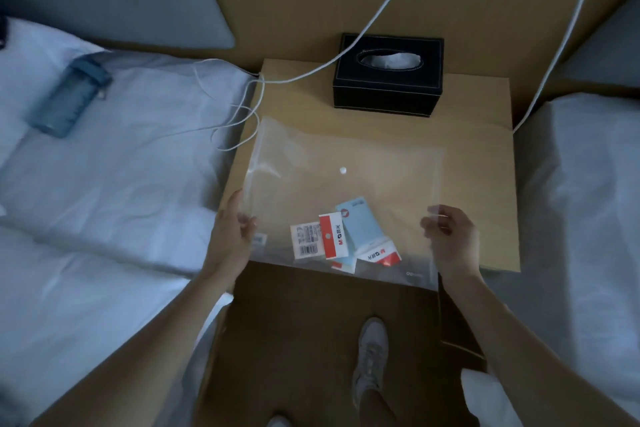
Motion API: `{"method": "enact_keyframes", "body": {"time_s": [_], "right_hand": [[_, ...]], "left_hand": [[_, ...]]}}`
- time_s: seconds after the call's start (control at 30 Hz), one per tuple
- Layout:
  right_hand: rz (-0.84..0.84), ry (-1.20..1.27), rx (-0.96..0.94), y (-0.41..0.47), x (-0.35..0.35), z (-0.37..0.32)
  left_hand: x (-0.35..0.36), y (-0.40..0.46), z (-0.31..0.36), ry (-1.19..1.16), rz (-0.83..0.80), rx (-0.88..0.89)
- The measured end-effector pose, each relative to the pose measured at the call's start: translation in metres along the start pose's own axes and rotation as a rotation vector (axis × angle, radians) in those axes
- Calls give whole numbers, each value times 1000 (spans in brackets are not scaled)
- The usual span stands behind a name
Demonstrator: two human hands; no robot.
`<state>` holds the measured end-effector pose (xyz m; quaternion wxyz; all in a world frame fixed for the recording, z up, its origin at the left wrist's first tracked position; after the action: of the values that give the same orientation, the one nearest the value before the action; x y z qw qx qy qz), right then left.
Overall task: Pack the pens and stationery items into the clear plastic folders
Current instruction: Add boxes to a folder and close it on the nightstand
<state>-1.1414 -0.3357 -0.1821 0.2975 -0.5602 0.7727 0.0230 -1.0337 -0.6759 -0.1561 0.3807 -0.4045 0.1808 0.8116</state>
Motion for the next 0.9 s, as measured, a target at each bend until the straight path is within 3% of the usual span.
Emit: {"method": "enact_keyframes", "body": {"time_s": [0.3, 0.6, 0.9], "right_hand": [[-229, 65, -181, -139, 103, -74], [-664, 106, -348, -385, 217, -146], [-977, 2, -429, -562, 286, -123]], "left_hand": [[-181, -64, -136, -174, 243, -244], [-391, -202, -300, -226, 600, -522], [-446, -352, -416, -202, 781, -821]]}}
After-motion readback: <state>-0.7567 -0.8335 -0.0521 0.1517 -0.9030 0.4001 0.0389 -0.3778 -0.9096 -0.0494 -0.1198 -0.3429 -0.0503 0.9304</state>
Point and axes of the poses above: each hand's wrist, its own y-axis towards the middle knuckle, its own x-axis out of the palm, z = x × y, the point moved 7 cm from there along y, towards the middle knuckle, and after that the axes turned 14 degrees about z, right-handed, at the moved point
